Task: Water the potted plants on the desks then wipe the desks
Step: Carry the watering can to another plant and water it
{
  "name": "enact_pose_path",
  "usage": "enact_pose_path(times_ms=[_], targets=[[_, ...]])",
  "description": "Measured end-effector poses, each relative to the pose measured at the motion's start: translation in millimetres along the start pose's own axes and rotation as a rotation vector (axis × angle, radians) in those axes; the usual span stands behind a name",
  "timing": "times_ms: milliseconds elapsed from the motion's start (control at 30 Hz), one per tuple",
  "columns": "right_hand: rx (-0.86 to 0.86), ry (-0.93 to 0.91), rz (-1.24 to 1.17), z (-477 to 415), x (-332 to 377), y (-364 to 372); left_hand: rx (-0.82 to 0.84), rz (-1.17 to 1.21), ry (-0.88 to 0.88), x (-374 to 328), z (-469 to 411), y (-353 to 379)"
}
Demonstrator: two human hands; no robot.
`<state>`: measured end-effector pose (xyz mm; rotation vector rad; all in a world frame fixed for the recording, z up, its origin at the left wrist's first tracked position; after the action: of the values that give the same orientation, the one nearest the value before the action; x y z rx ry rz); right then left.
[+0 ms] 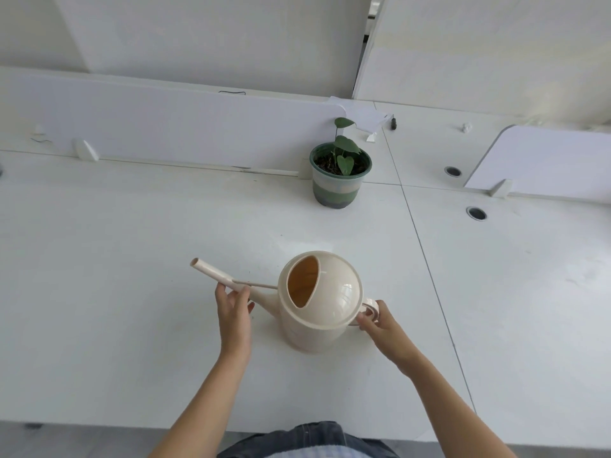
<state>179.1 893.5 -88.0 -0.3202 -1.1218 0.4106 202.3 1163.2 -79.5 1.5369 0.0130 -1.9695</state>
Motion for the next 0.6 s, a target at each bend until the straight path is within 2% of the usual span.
enact_pose_path(times_ms=[200, 367, 600], targets=[[-0.033, -0.057, 0.046, -2, 20, -12, -0.037, 0.040, 0.000, -5, 4, -1], [0.027, -0.114, -0.045, 11, 29, -19, -0.083, 0.140, 0.031, -12, 26, -10], [0.204, -0.276, -0.124, 66, 65, -41, -0.140, 0.220, 0.194, -56, 100, -15]])
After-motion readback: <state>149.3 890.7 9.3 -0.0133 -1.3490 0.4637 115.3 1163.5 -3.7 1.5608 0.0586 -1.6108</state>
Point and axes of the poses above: each hand's wrist, its own z-axis away from the middle knuckle, its own y-axis out of the palm, x = y × z, the point moved 10 cm from there along -z, towards the middle knuckle, and after that the axes turned 8 degrees about z, right-handed, at the moved point
